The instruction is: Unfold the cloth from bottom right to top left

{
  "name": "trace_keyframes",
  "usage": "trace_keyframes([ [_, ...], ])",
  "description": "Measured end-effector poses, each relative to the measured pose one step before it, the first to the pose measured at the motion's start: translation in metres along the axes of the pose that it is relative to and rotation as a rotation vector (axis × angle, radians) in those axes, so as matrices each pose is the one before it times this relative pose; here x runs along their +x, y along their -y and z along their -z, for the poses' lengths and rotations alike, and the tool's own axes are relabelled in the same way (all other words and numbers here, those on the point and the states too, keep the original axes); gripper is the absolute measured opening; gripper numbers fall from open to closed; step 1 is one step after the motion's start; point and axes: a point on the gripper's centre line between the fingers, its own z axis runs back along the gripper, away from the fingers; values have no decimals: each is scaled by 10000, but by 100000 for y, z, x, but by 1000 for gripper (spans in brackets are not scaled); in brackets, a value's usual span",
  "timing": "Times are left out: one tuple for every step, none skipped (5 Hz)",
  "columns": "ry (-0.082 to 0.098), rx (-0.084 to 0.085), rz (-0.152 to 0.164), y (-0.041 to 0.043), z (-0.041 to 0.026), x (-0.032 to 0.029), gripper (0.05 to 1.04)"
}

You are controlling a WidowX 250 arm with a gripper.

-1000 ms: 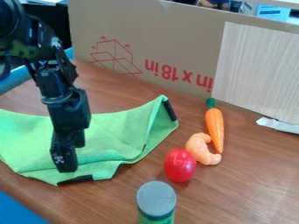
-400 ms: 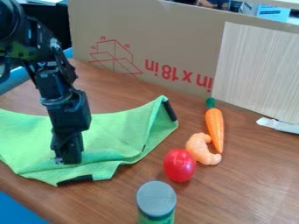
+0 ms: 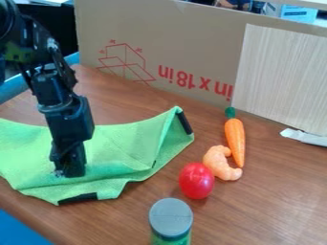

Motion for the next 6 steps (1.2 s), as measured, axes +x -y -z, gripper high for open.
trace_keyframes([
  [252, 208, -338, -1374, -1282, 70, 53],
  [286, -68, -452, -1690, -923, 206, 53],
  [304, 107, -376, -1718, -1380, 564, 53],
  [247, 55, -357, -2014, -1091, 647, 53],
  [176, 393, -158, -1596, -1096, 724, 53],
  [79, 407, -215, -1567, -740, 553, 53],
])
